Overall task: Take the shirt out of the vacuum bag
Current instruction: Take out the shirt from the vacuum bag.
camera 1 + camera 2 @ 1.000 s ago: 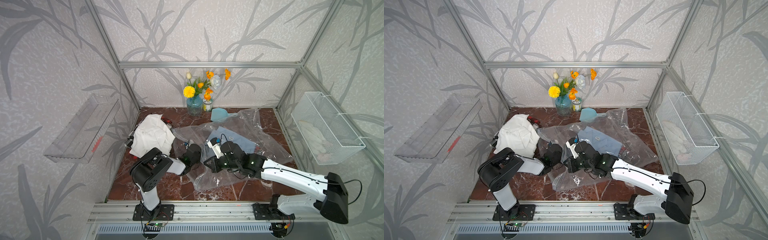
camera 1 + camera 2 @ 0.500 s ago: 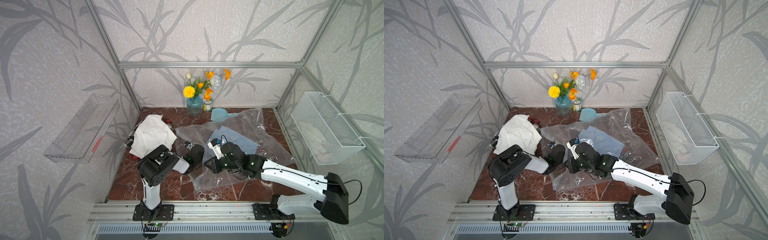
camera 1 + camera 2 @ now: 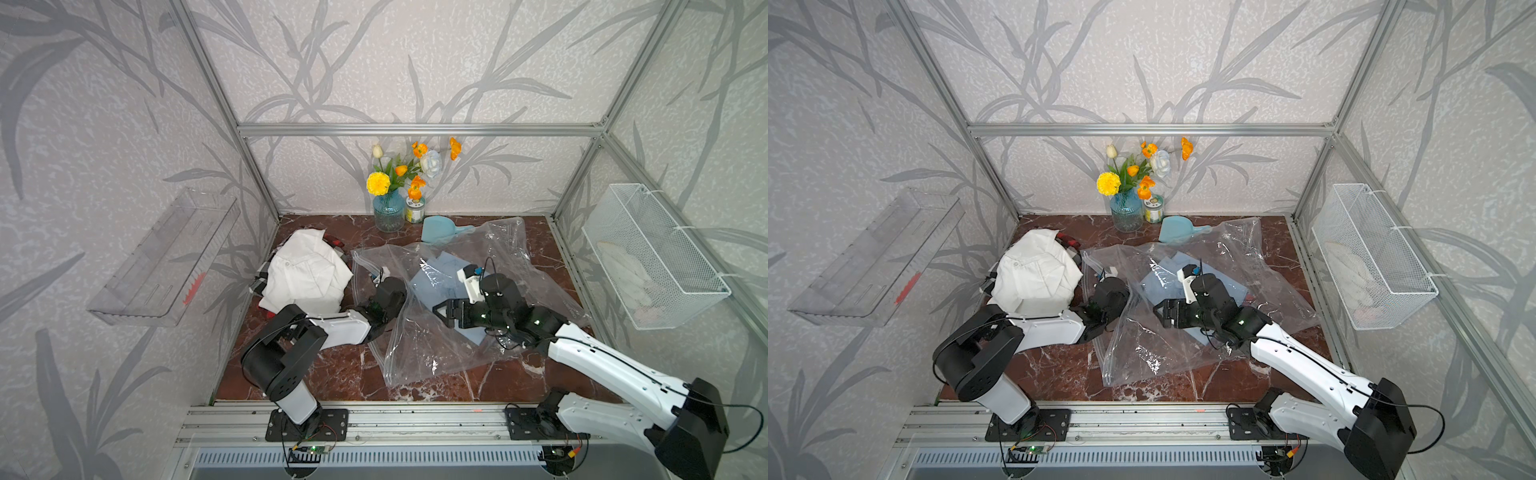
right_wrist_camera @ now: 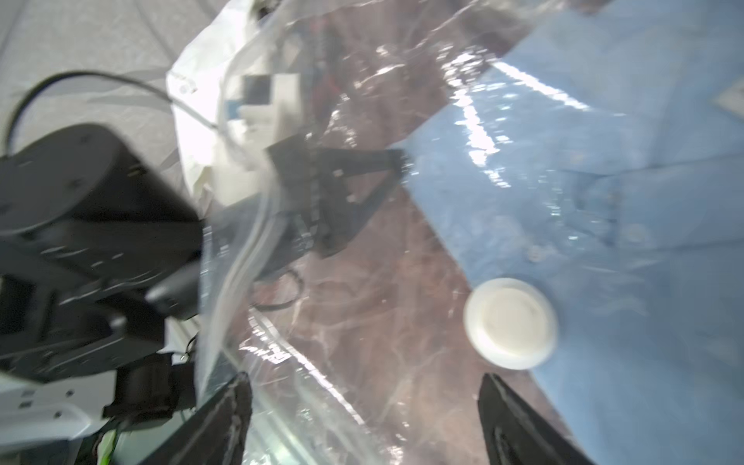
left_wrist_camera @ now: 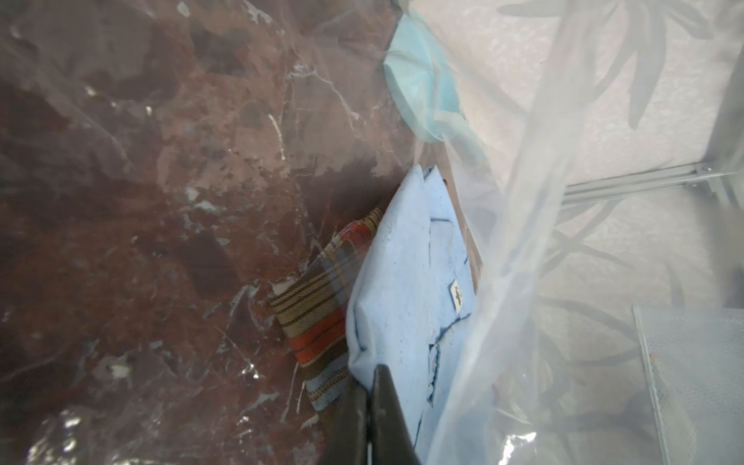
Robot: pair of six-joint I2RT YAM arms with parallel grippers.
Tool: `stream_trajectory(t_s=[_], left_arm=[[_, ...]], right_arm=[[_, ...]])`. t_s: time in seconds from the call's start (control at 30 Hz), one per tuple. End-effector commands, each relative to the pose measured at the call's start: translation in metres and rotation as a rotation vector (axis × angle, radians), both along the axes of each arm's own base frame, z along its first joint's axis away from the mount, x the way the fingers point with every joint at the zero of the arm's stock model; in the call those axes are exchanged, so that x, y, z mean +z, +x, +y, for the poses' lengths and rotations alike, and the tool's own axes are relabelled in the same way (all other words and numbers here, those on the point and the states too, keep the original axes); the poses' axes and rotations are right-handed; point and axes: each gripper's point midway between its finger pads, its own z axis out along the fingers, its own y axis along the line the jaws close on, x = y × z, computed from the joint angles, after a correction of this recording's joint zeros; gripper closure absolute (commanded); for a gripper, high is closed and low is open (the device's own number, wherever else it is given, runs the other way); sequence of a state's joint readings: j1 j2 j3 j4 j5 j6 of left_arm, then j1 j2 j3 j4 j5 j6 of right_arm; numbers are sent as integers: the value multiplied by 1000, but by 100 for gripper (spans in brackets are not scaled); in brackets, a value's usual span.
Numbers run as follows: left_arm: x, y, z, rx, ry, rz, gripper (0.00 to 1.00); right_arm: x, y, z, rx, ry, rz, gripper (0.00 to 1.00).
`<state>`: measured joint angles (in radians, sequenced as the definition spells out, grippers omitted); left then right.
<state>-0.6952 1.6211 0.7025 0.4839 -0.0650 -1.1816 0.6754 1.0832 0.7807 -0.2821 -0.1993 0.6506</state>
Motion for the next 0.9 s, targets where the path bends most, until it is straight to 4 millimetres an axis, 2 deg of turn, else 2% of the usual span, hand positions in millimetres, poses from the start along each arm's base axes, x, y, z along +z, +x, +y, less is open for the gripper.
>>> stream_trajectory(t_s=[0.0, 0.1, 0.23, 0.33, 0.5, 0.67, 0.77, 0.87], left_arm=[[6, -4, -4, -59, 31, -6, 100], [-5, -4, -9, -69, 8, 12, 100], [-33, -5, -16, -74, -21, 62, 100], [-53, -9, -12, -58, -28, 94, 100], [-66, -16, -16, -70, -52, 111, 100], [-73, -17, -22, -64, -86, 112, 69], [-75, -17, -21, -43, -107, 103, 59], [-74, -16, -25, -42, -114, 91, 55]], right_arm=[[-25, 2, -27, -39, -60, 50, 12], [-36, 7, -38, -60, -65, 73, 12], [-50, 8, -49, -83, -87, 93, 11], [-62, 7, -55, -96, -100, 115, 12], [-83, 8, -62, -115, -116, 151, 12], [-89, 7, -59, -86, -126, 185, 12], [-89, 5, -60, -82, -129, 184, 12], [-91, 5, -61, -85, -125, 180, 12]])
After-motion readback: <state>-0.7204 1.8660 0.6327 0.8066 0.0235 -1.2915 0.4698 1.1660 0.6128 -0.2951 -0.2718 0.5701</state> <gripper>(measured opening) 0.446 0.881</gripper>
